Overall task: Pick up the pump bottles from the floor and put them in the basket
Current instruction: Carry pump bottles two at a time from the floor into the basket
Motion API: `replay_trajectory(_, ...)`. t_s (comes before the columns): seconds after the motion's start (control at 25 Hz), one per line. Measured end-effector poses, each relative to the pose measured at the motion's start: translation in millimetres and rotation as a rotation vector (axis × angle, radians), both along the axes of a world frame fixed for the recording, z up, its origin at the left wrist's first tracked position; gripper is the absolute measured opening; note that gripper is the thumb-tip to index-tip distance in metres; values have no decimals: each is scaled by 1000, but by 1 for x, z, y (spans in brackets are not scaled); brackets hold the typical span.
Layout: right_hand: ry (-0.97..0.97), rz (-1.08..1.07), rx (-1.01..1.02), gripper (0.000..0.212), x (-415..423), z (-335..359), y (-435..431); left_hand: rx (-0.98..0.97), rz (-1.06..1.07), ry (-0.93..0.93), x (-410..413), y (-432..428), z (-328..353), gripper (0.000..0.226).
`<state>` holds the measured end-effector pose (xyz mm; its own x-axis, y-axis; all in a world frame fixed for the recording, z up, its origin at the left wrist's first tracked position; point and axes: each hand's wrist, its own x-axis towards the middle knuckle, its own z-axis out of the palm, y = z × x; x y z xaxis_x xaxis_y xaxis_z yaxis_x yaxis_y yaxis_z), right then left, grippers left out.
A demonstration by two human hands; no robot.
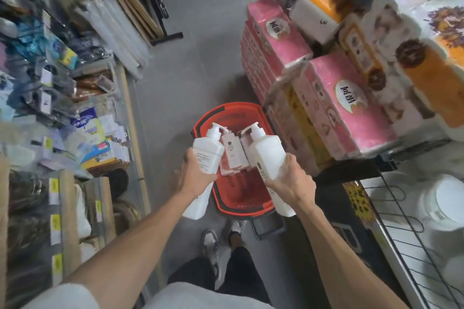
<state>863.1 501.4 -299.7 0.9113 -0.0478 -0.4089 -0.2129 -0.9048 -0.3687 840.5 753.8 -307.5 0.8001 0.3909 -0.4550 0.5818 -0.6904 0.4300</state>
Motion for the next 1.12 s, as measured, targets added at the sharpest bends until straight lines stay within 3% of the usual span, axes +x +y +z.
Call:
replay_trajectory(0.36, 15, -84, 51, 75, 97, -126, 1, -116, 244, 61, 85, -32, -120, 73)
replay_trajectory(1.12, 137, -117, -50, 85, 205, -383, 43, 2, 362, 237, 198, -24, -380, 87)
